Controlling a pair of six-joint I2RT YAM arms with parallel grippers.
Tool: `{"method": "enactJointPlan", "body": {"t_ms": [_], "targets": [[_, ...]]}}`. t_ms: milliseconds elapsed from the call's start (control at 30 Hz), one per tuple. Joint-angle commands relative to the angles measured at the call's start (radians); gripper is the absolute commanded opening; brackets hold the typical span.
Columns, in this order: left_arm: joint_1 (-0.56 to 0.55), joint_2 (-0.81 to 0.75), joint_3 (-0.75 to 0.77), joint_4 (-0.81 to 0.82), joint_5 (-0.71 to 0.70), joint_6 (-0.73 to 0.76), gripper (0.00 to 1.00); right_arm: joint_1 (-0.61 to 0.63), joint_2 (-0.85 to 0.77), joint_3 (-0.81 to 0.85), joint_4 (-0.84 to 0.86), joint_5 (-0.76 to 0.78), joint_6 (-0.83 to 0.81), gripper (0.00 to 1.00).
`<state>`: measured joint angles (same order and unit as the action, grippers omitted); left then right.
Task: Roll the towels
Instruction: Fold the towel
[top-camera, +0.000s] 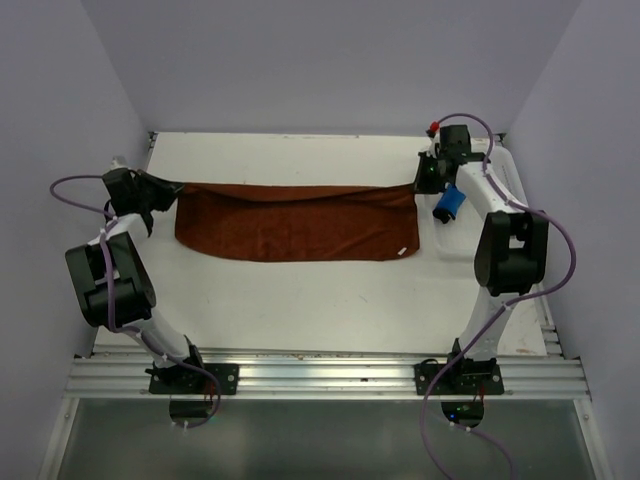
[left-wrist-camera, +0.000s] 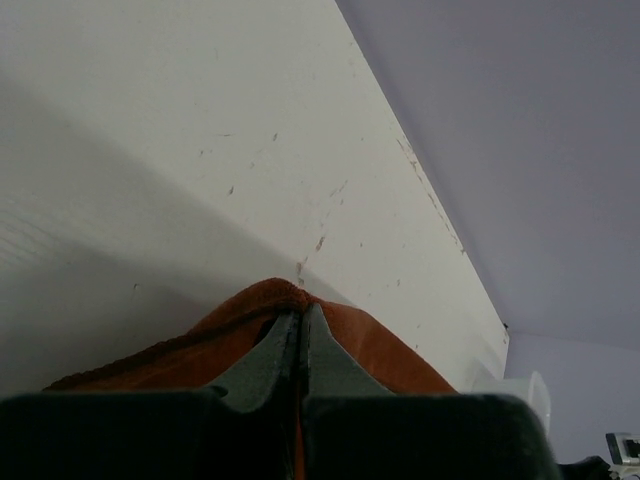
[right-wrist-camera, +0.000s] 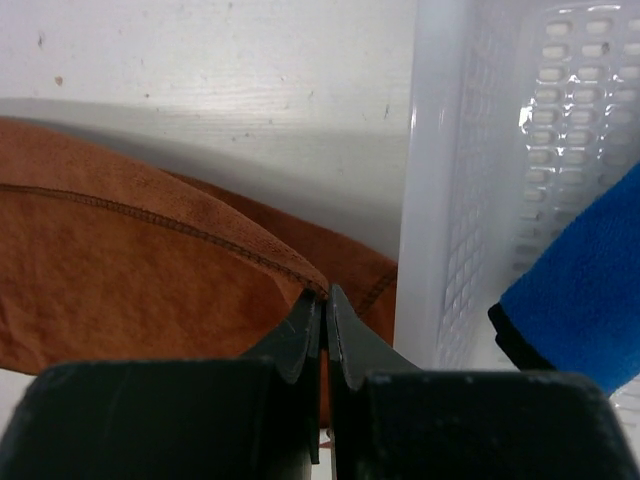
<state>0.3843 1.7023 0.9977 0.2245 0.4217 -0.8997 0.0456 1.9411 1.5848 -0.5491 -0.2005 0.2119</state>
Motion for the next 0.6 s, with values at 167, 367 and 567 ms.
{"method": "enactJointPlan", "body": {"t_ms": [167,367,567], "targets": [[0.079,-0.047,-0.045,0.036,0.1,-0.025,0.0,0.013,-0.246,-0.227,0.236,-0.025,-0.133,0.01],[0.099,-0.047,-0.054,0.035,0.153,-0.027,0.0,0.017,-0.376,-0.449,0.464,-0.04,-0.268,0.0],[0.105,-0.047,-0.076,0.036,0.193,-0.031,0.0,0.017,-0.464,-0.607,0.607,-0.036,-0.388,0.0]]}}
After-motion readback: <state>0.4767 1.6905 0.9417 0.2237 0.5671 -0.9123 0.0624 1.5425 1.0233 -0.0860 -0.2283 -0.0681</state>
